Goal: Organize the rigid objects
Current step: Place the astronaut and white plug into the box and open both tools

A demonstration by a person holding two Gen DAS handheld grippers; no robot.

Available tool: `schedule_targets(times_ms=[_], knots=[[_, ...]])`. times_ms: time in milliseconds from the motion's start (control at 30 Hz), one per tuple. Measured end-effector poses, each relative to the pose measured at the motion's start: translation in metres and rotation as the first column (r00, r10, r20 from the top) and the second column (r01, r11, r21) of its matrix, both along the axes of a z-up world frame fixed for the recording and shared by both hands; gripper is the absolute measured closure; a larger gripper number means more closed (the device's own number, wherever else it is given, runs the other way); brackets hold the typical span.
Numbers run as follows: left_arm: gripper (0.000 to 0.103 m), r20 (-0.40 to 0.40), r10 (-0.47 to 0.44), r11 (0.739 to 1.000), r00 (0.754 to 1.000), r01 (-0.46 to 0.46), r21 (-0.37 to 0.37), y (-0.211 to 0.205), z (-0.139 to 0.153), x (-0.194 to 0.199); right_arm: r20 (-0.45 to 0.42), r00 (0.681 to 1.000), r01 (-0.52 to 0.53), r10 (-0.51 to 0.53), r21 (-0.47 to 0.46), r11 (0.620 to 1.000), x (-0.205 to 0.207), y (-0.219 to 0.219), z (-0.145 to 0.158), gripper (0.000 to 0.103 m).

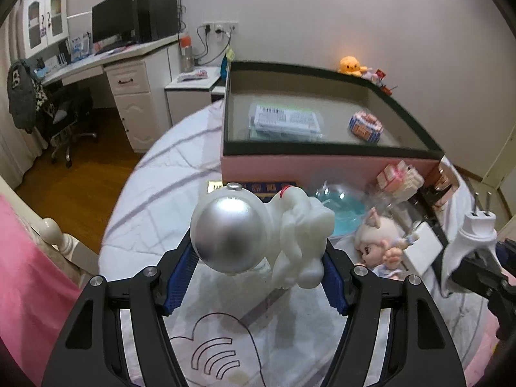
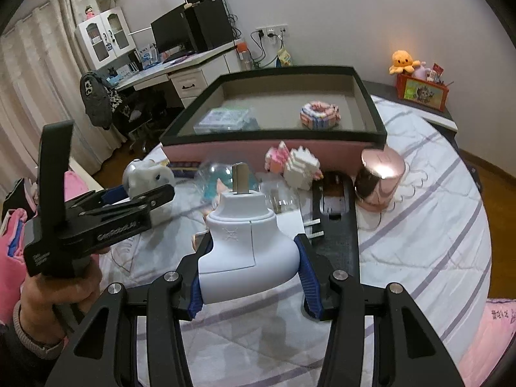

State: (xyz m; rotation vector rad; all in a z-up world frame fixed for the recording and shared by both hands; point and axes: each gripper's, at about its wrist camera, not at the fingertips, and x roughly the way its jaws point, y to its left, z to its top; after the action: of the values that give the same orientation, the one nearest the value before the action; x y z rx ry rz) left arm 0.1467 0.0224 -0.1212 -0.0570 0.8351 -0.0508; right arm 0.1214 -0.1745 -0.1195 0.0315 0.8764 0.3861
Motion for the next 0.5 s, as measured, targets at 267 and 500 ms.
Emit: schedule_targets(times_ms=[267,500], knots=[[0.033,0.070,-0.023,0.999,0.997,0.025,-0.020,-0.001,0.032,0.007,0.079,0.997,0.002,-0.001,-0.018,1.000,0.024,0.001,0.024,0.053],[0.033,0.144,-0.053,0.998,0.988,0.056,-0.022,-0.010,0.060,0.039,0.167,0.986,0.015,-0.012,-0.013,1.000,0.079,-0.004,0.054,0.053]])
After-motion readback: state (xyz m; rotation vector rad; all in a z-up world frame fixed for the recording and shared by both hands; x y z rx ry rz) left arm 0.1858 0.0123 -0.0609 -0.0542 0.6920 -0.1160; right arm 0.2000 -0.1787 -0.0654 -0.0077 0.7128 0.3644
